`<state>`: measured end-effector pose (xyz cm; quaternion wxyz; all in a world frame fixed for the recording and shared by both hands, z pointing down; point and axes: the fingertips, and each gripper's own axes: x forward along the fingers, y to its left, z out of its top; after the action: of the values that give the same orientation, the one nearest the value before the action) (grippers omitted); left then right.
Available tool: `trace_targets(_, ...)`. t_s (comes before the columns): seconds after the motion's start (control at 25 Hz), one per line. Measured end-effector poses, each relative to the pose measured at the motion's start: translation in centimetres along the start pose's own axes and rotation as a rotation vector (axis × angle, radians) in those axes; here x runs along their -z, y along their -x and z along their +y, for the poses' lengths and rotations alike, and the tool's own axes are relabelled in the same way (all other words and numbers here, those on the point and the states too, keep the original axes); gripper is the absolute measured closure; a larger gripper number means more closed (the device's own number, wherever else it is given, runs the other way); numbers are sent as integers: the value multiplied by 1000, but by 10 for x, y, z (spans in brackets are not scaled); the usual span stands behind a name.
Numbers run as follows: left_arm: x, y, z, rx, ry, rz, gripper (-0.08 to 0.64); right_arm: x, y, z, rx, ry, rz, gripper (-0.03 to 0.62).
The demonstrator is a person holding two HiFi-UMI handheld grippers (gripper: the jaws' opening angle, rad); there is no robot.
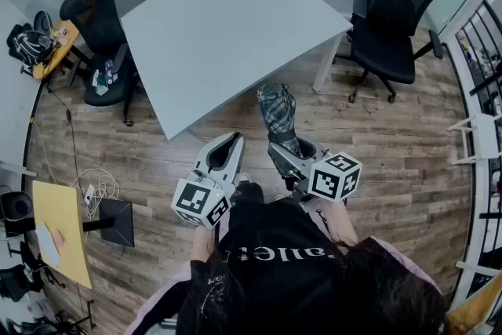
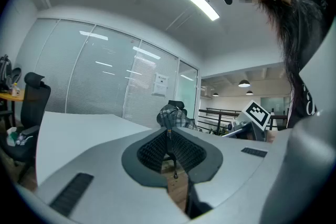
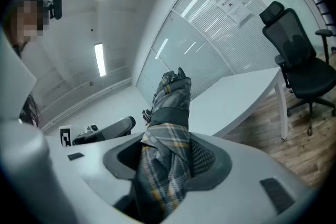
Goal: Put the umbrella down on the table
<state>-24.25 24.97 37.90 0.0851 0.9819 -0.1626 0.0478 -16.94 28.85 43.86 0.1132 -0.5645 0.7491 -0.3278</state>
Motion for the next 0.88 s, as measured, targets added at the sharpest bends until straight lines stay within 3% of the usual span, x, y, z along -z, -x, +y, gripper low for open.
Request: trace_targets(0.88, 13, 4, -22, 10, 2, 43, 528, 13, 22, -11, 29, -35, 16, 376)
